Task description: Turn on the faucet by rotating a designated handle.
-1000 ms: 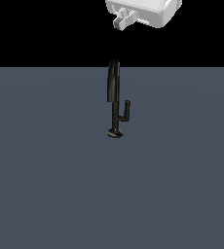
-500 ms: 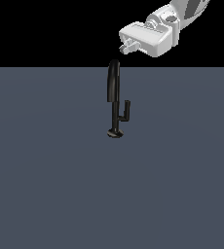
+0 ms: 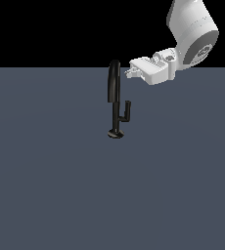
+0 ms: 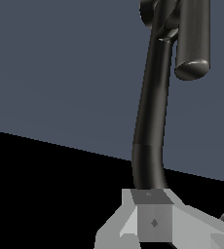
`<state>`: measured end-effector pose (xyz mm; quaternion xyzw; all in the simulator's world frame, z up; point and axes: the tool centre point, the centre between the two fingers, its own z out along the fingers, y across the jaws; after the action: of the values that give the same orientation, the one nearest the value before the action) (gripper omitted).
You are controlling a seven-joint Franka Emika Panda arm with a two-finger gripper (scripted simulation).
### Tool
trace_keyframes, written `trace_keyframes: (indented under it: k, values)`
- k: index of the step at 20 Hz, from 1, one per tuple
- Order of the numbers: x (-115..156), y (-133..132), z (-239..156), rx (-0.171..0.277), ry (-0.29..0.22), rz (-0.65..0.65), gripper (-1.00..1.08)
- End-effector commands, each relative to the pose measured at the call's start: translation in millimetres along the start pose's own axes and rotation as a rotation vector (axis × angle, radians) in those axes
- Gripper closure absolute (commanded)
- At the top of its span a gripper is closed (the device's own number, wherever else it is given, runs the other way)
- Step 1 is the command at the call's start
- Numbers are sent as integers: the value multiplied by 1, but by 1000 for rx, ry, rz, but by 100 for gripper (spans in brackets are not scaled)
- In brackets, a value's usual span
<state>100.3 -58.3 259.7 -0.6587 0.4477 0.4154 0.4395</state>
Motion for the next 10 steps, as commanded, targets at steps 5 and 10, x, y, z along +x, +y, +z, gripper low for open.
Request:
trace_keyframes:
  k: [5,10]
  values:
    - [58,-4,5,135,-120,137,108]
    - [93,-3,11,215,-190,220,108]
